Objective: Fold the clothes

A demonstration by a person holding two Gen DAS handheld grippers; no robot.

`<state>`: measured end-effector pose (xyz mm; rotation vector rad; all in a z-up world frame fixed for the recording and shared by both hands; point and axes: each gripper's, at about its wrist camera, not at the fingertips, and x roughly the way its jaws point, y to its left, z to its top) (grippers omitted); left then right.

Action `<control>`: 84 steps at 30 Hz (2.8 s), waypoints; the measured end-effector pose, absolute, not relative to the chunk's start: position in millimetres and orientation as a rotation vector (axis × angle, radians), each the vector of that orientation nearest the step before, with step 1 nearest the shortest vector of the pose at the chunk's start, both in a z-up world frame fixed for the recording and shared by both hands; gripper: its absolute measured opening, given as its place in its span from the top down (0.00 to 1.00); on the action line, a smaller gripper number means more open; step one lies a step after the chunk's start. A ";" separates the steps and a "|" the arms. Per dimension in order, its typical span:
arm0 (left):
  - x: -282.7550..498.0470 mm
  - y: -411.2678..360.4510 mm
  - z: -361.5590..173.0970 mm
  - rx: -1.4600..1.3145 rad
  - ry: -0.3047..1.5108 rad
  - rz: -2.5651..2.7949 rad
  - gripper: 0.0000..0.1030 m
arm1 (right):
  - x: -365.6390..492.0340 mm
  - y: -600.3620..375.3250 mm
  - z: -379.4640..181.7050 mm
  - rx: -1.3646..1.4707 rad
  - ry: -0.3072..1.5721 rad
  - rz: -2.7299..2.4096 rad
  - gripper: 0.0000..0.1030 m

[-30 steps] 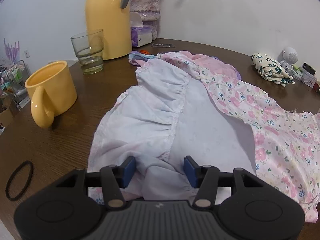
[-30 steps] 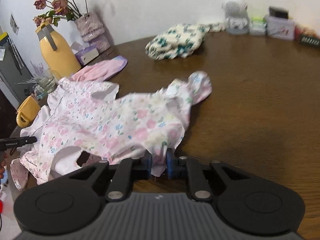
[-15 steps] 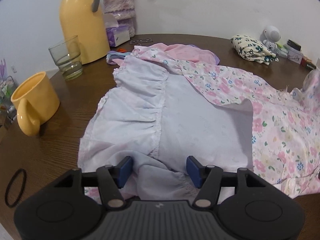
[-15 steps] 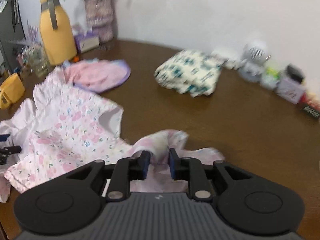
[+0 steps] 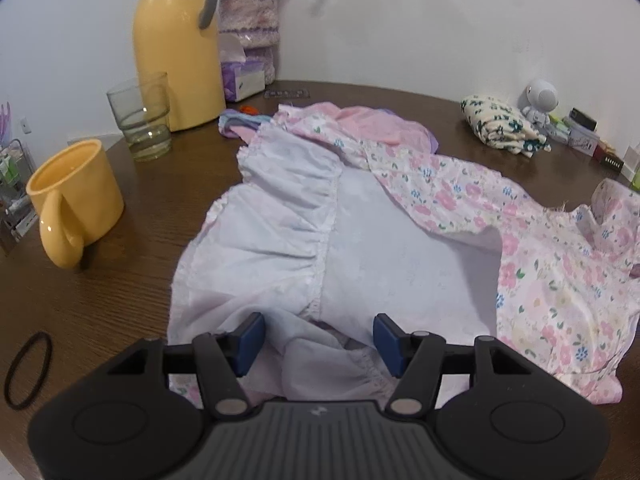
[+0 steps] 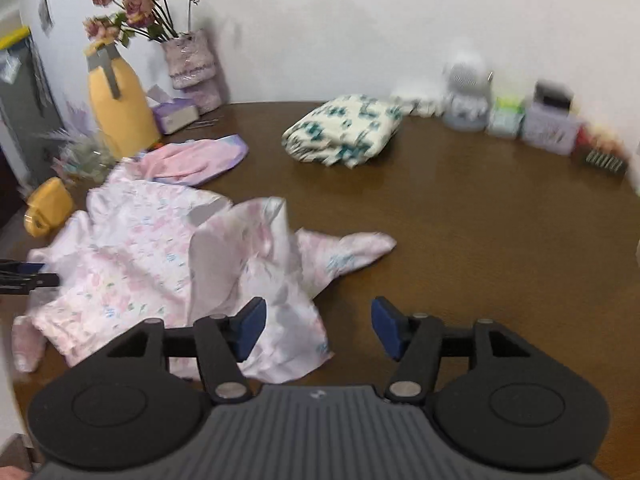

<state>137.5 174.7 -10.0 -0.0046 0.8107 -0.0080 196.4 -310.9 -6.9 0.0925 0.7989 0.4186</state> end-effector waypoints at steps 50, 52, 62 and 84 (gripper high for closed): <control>114.6 71.0 -28.5 -0.060 0.956 -0.467 0.44 | 227.9 -358.6 -10.5 0.338 0.830 0.319 0.51; 114.4 68.4 -29.0 -0.045 0.954 -0.456 0.52 | 239.9 -353.6 -21.2 0.353 0.847 0.342 0.51; 84.9 67.7 -18.8 0.129 1.027 -0.484 0.96 | 214.5 -328.1 -27.8 0.208 0.998 0.394 0.98; 209.6 146.6 4.4 0.131 0.858 0.000 0.41 | 304.0 -309.1 -41.2 0.137 0.989 0.210 0.97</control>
